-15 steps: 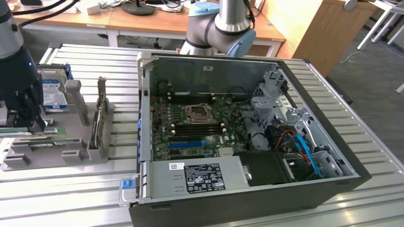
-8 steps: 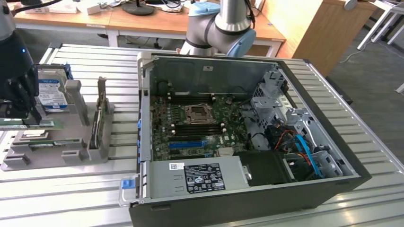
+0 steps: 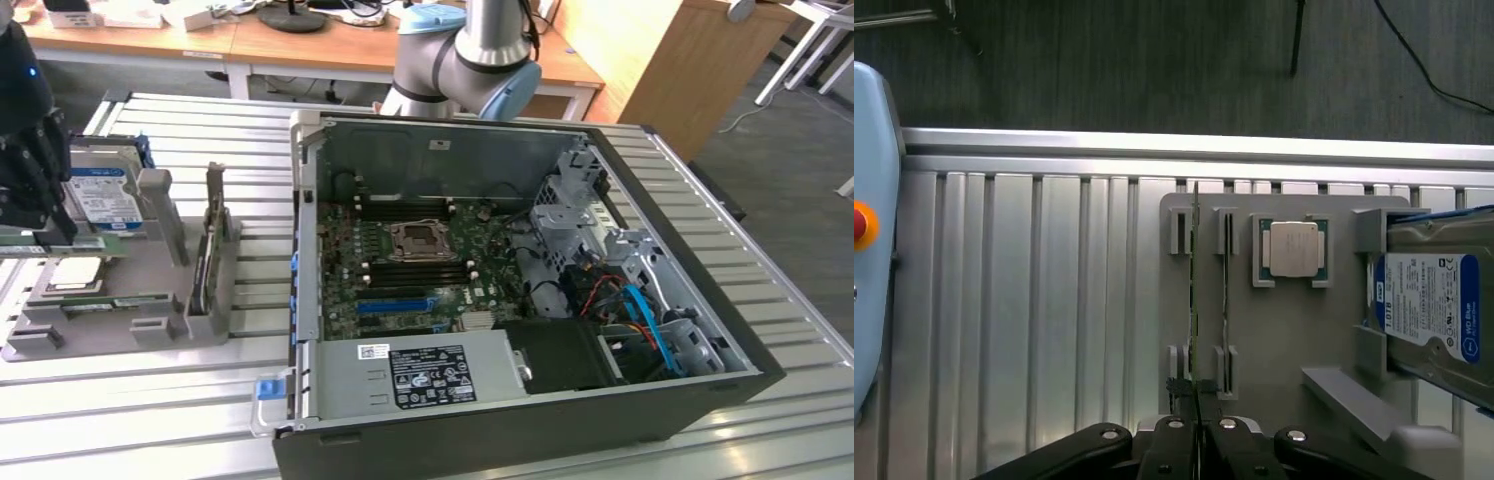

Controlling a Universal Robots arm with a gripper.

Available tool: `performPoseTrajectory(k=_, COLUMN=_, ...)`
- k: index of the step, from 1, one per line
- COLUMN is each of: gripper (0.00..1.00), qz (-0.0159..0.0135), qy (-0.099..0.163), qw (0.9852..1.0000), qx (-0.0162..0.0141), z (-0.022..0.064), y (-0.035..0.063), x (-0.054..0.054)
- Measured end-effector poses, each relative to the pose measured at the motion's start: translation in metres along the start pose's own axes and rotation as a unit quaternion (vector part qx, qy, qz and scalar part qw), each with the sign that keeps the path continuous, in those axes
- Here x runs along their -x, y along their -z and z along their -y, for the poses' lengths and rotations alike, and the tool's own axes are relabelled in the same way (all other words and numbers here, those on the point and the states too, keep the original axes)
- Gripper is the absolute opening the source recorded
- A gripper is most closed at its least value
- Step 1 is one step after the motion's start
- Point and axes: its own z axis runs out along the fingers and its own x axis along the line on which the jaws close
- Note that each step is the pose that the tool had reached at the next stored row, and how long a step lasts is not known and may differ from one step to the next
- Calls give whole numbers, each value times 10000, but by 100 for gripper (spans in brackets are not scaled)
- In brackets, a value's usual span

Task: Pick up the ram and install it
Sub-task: 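Pick up the ram and move it above insertion slot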

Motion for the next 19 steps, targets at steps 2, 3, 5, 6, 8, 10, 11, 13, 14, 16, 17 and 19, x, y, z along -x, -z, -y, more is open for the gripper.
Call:
performPoseTrajectory(k=2, gripper=12, qz=0, qy=0, qw=10000, qx=0, z=-2, y=58, x=1)
performPoseTrajectory(k=3, gripper=12, qz=0, qy=0, qw=10000, qx=0, z=-3, y=87, x=1)
performPoseTrajectory(k=5, gripper=12, qz=0, qy=0, qw=10000, qx=1, z=-5, y=146, x=2)
performPoseTrajectory(k=6, gripper=12, qz=0, qy=0, qw=10000, qx=0, z=-6, y=175, x=3)
performPoseTrajectory(k=8, gripper=12, qz=0, qy=0, qw=10000, qx=0, z=-8, y=232, x=4)
performPoseTrajectory(k=10, gripper=12, qz=0, qy=0, qw=10000, qx=0, z=-10, y=289, x=5)
performPoseTrajectory(k=11, gripper=12, qz=0, qy=0, qw=10000, qx=0, z=-11, y=319, x=5)
performPoseTrajectory(k=13, gripper=12, qz=0, qy=0, qw=10000, qx=0, z=-13, y=375, x=6)
performPoseTrajectory(k=14, gripper=12, qz=0, qy=0, qw=10000, qx=0, z=-14, y=403, x=6)
performPoseTrajectory(k=16, gripper=12, qz=0, qy=0, qw=10000, qx=0, z=-15, y=458, x=7)
performPoseTrajectory(k=17, gripper=12, qz=0, qy=0, qw=10000, qx=0, z=-16, y=485, x=8)
performPoseTrajectory(k=19, gripper=12, qz=0, qy=0, qw=10000, qx=0, z=-18, y=534, x=9)
